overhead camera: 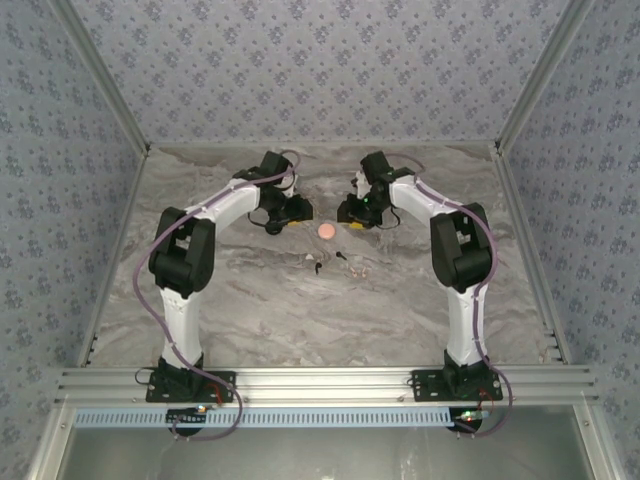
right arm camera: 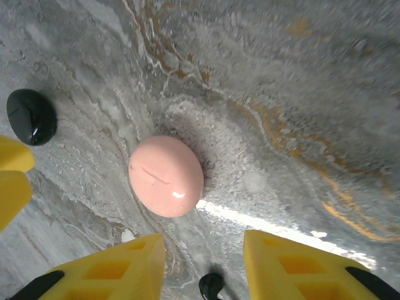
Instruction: Insert wireless bluetooth earbuds into charging case
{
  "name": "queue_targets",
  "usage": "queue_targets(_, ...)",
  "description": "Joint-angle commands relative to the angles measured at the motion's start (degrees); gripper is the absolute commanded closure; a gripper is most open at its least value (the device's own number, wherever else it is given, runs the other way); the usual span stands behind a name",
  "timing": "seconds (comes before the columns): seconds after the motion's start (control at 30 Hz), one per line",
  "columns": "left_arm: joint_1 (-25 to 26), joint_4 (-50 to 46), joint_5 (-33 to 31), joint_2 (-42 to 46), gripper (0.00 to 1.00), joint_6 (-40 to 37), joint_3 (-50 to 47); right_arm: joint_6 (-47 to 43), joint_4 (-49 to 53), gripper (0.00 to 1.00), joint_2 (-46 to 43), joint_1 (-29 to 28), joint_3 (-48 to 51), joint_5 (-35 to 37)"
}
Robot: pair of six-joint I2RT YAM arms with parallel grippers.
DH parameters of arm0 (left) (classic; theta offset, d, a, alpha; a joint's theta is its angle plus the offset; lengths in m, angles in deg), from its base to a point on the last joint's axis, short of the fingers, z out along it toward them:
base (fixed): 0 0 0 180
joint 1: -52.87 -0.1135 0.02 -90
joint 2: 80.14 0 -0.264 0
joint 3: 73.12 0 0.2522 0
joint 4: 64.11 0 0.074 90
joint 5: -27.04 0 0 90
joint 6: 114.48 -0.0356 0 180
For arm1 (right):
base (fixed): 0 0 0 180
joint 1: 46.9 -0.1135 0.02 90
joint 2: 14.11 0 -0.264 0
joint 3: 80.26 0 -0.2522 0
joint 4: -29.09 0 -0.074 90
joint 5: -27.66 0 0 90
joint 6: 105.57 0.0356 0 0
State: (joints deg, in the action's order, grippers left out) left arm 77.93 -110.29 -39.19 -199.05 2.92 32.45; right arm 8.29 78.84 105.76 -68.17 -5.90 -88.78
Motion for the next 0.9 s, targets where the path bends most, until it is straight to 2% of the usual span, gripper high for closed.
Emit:
queue_targets(0.0, 0.0, 2.6, 4.8, -2.4, 0.59, 2.0, 1.7, 1.9, -3.9, 0.6, 0.1, -0.4, 1.4, -4.4)
queue_targets(0.3, 0.1, 5.8, 6.6, -3.9, 0.58, 4.2, -0.5, 3.6, -6.6, 0.63, 2.2, -0.5, 1.6, -6.8)
queue_targets(0.87, 0.4, 8.1, 8.6, -6.1, 0.58, 5.7, -1.8, 4.3, -5.4, 0.67, 6.2, -0.4, -1.1, -8.2)
